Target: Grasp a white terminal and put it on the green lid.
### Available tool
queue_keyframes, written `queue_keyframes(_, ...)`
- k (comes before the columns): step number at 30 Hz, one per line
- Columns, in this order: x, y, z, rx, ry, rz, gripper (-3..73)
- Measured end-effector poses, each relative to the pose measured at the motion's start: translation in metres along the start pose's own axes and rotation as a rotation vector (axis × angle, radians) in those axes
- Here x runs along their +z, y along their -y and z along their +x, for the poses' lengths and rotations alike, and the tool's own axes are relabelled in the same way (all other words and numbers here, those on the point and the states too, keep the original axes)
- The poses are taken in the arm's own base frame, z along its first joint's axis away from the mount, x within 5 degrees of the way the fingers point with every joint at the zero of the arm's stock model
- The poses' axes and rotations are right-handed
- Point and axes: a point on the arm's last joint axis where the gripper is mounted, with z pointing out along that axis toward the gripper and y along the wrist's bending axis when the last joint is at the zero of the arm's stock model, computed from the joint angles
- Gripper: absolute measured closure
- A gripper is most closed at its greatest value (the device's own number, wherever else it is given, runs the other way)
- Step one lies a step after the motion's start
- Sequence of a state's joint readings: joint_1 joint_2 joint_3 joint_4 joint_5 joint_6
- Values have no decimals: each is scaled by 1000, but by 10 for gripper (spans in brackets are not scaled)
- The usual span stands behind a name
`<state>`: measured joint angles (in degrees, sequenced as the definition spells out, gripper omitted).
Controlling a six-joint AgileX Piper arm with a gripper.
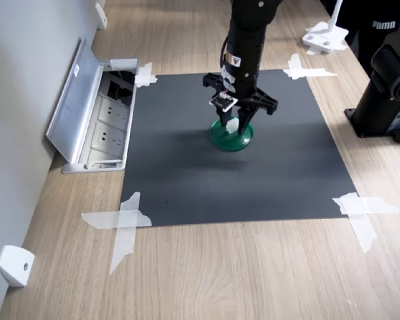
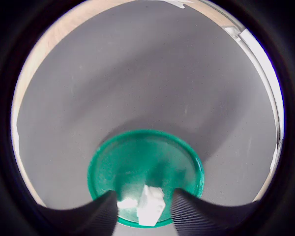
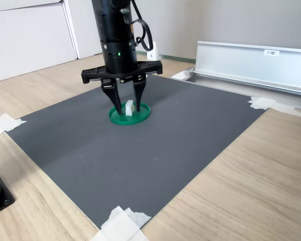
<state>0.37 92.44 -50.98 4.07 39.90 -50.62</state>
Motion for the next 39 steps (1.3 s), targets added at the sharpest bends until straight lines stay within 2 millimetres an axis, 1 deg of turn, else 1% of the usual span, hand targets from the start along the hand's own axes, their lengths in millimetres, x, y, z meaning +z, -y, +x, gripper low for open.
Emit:
queue_keyframes(1,-4,0,-1,8,15,6,123)
queue_keyframes(3,-17,-2,-2,23,57,28,66)
queue_keyframes(4,-25,-2,-3,26,82,45,52)
queue_keyframes(5,-37,-1,-6,31,117,71,41)
queue_keyframes(7,-68,1,-10,32,199,145,34)
queue_keyframes(9,-107,4,-16,38,287,227,37)
queue_keyframes(10,-126,4,-17,51,322,255,42)
queue_keyframes(11,-140,3,-18,68,346,270,49)
queue_keyframes(13,-172,0,-18,144,398,283,80)
queue_keyframes(15,-195,-6,-15,245,449,285,140)
queue_keyframes(16,-202,-8,-12,297,470,285,175)
queue_keyframes(17,-210,-12,-9,340,493,293,228)
queue_keyframes(19,-225,-21,-1,405,541,310,361)
queue_keyframes(22,-246,-40,16,444,617,344,588)
queue_keyframes(23,-251,-47,22,448,642,357,634)
queue_keyframes(25,-257,-60,34,448,691,389,676)
queue_keyframes(28,-254,-76,50,451,762,443,697)
queue_keyframes(30,-247,-87,62,473,823,476,700)
queue_keyframes(33,-231,-100,78,546,908,507,700)
queue_keyframes(36,-210,-109,94,662,965,526,700)
queue_keyframes(39,-183,-115,107,806,973,496,701)
